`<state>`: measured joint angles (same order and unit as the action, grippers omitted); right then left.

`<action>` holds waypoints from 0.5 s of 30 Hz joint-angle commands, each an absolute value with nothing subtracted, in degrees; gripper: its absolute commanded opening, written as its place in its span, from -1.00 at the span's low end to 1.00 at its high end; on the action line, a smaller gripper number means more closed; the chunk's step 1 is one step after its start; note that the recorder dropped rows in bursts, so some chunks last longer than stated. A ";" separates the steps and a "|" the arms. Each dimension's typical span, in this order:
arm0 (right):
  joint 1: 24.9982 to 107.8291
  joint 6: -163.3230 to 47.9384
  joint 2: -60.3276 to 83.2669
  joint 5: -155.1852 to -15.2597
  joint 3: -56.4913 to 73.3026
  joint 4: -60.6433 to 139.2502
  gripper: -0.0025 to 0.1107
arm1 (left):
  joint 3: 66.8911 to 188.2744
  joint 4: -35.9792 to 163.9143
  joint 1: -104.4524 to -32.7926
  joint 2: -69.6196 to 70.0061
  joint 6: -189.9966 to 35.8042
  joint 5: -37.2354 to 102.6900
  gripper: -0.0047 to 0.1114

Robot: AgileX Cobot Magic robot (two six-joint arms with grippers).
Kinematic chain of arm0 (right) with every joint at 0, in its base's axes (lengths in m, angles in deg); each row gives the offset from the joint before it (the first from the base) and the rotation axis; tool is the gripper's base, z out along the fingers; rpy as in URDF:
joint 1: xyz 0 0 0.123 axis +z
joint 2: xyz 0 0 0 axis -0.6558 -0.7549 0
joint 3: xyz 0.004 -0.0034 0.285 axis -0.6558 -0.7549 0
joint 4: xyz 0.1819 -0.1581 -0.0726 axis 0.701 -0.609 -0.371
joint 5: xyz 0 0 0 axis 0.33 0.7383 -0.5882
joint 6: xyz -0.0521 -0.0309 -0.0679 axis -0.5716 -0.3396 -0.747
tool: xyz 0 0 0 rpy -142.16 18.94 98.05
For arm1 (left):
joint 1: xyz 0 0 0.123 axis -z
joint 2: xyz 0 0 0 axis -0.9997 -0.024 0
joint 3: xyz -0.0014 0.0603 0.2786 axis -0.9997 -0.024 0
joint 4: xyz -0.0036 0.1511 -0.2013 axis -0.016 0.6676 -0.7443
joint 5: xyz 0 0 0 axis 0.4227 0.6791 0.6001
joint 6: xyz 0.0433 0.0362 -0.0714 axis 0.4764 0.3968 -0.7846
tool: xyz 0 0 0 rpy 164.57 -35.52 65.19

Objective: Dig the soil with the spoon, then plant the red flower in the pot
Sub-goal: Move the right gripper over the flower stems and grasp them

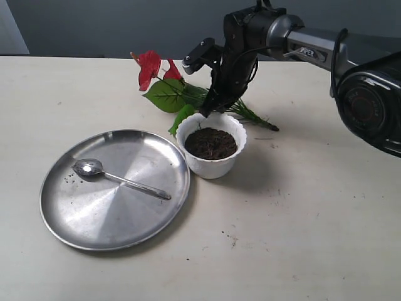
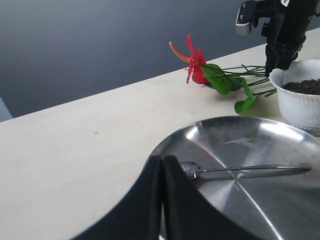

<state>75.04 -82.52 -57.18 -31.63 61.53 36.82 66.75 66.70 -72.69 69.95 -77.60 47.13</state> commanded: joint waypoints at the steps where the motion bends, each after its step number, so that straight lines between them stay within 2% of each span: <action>1: 74.64 -81.71 -57.37 -33.32 61.46 35.76 -0.94 | 66.89 66.23 -72.40 70.01 -77.71 46.39 -0.91; 15: 74.64 -71.55 -50.70 -38.23 61.46 26.58 -0.91 | 66.89 66.23 -72.40 70.01 -77.71 46.39 -0.91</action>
<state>74.91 -72.64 -52.15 -38.01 61.53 27.46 66.75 66.70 -72.69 69.95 -77.60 47.13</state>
